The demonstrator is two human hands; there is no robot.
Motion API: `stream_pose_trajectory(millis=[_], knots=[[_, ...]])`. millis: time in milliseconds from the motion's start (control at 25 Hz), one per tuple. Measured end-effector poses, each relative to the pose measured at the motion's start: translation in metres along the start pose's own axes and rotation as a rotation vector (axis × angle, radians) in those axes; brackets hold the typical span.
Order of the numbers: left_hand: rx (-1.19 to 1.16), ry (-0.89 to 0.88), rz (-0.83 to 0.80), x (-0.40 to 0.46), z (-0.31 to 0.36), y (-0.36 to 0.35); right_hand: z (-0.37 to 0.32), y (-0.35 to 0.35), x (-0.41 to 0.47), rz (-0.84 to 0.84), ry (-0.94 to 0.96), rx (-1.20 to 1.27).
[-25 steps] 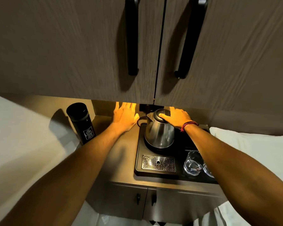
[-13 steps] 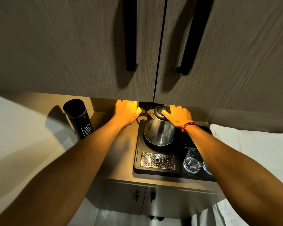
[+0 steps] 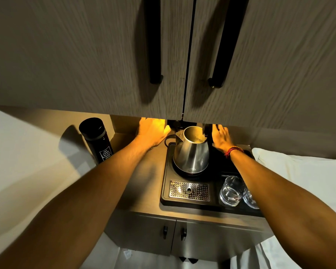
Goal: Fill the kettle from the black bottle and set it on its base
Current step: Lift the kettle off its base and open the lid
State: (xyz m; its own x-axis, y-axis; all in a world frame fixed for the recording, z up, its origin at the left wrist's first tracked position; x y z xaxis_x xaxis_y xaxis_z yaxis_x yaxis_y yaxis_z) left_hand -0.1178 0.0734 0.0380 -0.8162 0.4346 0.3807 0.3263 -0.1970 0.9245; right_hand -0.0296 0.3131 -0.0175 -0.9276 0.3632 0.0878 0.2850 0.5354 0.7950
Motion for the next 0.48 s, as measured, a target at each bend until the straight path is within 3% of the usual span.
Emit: stream_pose_trajectory(millis=[80, 200, 480], knots=[[-0.002, 0.001, -0.009, 0.000, -0.002, 0.000, 0.006, 0.007, -0.003, 0.119, -0.045, 0.184], [-0.014, 0.003, -0.002, -0.001, -0.005, 0.000, 0.001, 0.011, -0.006, 0.166, -0.020, 0.251], [-0.025, 0.045, -0.001, -0.005, -0.020, 0.006, 0.006, 0.017, -0.006, 0.201, 0.017, -0.022]])
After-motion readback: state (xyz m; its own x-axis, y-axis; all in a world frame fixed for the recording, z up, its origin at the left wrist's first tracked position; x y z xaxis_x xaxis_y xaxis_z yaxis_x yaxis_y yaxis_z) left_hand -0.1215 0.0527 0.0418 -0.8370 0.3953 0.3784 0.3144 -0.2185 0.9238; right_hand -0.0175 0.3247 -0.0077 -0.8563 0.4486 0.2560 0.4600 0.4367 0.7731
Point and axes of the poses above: each hand's wrist, its own x-axis towards the middle knuckle, its own y-axis out of the back of the hand, z = x × y, the point moved 10 cm from there along x, towards the middle knuckle, and after that the axes turned 8 degrees about y, right-handed, at the moved point
